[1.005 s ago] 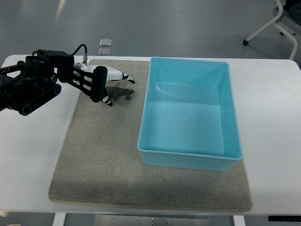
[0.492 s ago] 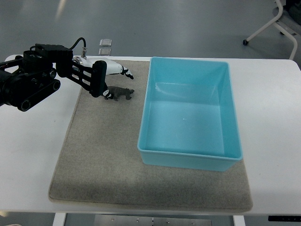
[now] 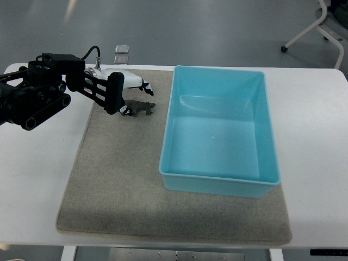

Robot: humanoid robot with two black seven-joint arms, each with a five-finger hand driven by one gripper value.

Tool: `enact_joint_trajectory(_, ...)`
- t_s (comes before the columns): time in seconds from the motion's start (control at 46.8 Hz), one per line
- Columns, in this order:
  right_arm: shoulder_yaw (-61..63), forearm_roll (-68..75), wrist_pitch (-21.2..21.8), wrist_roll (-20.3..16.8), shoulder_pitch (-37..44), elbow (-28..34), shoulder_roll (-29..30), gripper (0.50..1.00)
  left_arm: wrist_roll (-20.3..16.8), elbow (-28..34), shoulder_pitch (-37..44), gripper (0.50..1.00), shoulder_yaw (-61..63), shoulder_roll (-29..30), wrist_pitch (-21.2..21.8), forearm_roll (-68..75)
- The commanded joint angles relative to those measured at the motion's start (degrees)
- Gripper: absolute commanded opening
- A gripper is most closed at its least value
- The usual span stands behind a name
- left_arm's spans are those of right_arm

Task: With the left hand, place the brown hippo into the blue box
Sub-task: 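Close the left hand fingers around the hippo's body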

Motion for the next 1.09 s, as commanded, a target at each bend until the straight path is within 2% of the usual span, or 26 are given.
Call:
enact_joint_trajectory(0.0,0.00,0.00,0.00,0.00,0.00,0.00,0.00,0.936,0.01,0.00,0.06,0.825,0.00,0.03,0.00,-0.16)
enact_joint_trajectory(0.085,0.00,0.00,0.00,0.00,0.08,0.00,0.00,0.936,0.10,0.00,0.06,0.810,0.00,0.03,0.00,-0.25)
enact_joint_trajectory(0.256,0.00,0.00,0.00,0.00,0.00,0.00,0.00,0.936,0.10,0.00,-0.03,0.709,0.00,-0.06,0.00,-0.25)
enact_joint_trajectory(0.492,0.00,0.00,0.00,0.00,0.00,0.00,0.00,0.936,0.45,0.00,-0.03,0.698,0.00,-0.06,0.26,-0.08)
enact_joint_trajectory(0.641,0.00,0.00,0.00,0.00,0.00,0.00,0.00,0.936,0.45,0.00,-0.12,0.598,0.00,-0.14,0.35,-0.16)
enact_joint_trajectory(0.834,0.00,0.00,0.00,0.00,0.00,0.00,0.00,0.936,0.45,-0.09,-0.29,0.518,-0.27,-0.14,0.35,-0.69)
enact_joint_trajectory(1.069,0.00,0.00,0.00,0.00,0.00,0.00,0.00,0.936,0.45,-0.18,-0.47,0.518,-0.79,-0.23,0.35,-0.87)
